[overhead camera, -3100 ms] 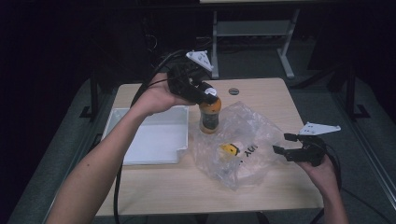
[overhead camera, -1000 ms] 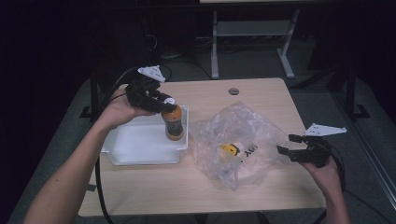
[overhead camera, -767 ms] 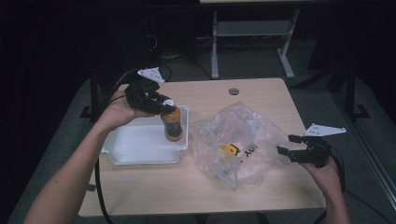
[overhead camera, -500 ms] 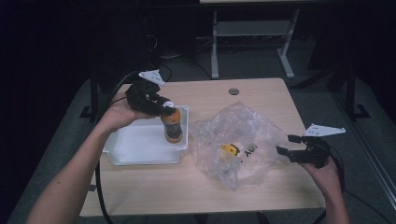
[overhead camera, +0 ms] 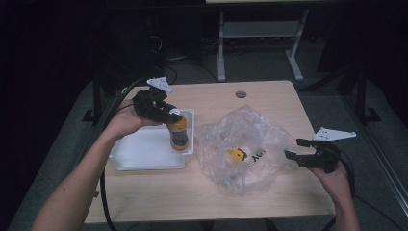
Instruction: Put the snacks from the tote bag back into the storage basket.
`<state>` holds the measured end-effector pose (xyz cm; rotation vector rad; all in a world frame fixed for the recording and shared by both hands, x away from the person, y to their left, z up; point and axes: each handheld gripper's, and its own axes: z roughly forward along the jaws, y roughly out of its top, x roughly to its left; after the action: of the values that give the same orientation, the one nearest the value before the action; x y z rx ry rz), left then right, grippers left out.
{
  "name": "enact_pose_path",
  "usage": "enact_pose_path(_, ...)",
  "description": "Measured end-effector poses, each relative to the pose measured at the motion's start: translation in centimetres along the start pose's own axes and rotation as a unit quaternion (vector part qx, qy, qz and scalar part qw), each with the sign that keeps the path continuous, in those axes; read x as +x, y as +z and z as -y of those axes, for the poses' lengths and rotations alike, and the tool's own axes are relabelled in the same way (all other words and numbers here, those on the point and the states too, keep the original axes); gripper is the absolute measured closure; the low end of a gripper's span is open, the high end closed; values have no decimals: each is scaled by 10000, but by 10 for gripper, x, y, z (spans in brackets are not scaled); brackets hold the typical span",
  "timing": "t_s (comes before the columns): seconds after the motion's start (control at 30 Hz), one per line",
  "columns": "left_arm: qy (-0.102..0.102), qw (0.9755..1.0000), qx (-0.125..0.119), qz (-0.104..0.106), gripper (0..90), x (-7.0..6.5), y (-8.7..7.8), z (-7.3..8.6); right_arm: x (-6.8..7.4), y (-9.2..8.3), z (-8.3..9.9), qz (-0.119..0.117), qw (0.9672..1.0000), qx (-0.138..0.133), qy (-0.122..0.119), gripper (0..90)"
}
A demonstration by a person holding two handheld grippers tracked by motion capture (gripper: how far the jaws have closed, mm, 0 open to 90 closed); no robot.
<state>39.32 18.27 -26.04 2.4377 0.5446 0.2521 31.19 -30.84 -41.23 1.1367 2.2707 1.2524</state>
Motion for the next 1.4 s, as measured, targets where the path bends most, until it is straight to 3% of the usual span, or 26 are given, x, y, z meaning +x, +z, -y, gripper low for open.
enact_pose_path(0.37,-111,9999,21,11,593,2,11,5,-1,-1,0,25,10000,-14,-8,259)
enact_pose_path(1.4,-100,9993,357,66,593,2,35,23,-1,-1,1,18,10000,-6,3,259)
